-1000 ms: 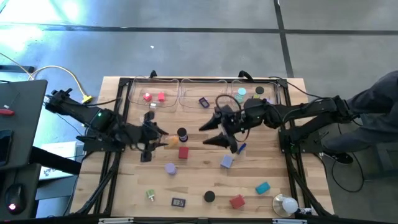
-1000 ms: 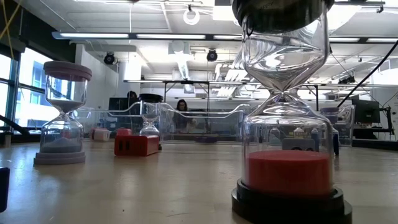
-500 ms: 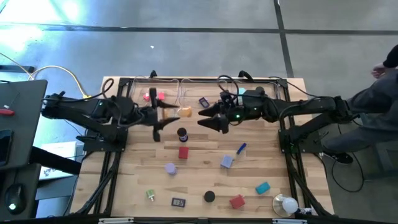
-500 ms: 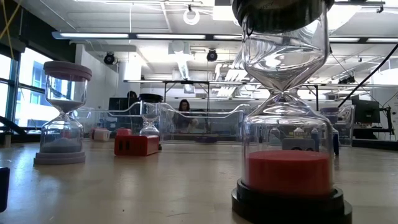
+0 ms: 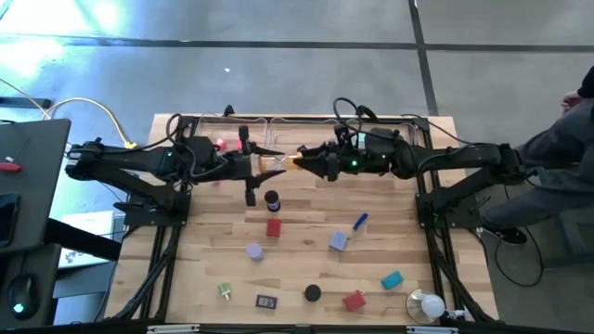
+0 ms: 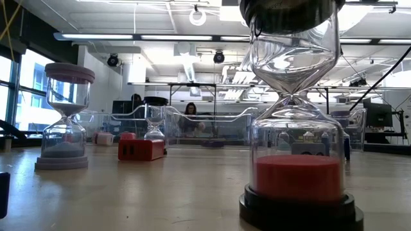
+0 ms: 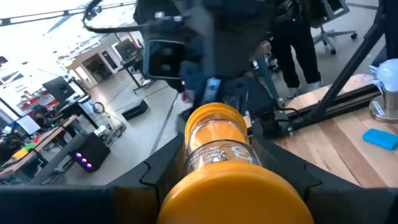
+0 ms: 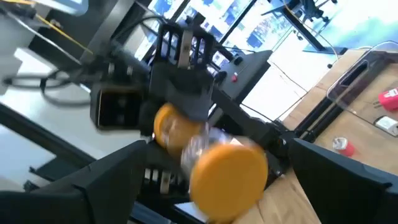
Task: Pick & Place Office items
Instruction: Put the yellow hourglass into the right transparent bin
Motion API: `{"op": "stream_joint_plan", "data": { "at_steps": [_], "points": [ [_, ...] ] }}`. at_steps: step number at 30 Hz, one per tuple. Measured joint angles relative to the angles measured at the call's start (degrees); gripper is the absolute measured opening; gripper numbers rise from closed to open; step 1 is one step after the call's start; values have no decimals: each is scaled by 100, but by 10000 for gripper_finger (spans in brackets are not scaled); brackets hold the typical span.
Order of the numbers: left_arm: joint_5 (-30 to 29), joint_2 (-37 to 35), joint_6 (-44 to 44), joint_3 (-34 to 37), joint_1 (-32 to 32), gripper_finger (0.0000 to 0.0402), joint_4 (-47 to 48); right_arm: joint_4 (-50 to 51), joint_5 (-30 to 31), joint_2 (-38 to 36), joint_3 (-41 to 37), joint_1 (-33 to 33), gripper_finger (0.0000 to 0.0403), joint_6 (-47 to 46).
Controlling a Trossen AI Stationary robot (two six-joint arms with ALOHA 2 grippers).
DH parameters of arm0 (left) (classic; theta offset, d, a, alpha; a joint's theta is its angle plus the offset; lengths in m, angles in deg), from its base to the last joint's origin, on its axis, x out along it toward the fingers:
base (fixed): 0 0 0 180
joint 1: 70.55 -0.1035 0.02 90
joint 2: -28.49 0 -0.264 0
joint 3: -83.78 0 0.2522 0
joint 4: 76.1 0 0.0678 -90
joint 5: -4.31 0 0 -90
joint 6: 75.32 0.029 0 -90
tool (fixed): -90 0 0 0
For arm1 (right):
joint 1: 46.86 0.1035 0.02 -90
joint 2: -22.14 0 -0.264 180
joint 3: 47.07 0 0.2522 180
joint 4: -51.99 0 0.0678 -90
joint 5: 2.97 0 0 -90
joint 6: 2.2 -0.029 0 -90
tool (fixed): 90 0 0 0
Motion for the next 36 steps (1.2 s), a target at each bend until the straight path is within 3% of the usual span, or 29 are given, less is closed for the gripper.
{"op": "stream_joint_plan", "data": {
  "at_steps": [9,22,28,36],
  "points": [
    [0,347,100,0,-46,167,-583,0,-447,0,0,-92,376,-69],
    [383,596,59,2,-385,167,-854,60,-496,0,0,-103,366,102],
    [530,609,55,2,-387,166,-870,76,-674,0,0,-155,314,104],
    [549,609,37,2,-387,159,-857,157,-890,0,0,-217,215,266]
  ]
}}
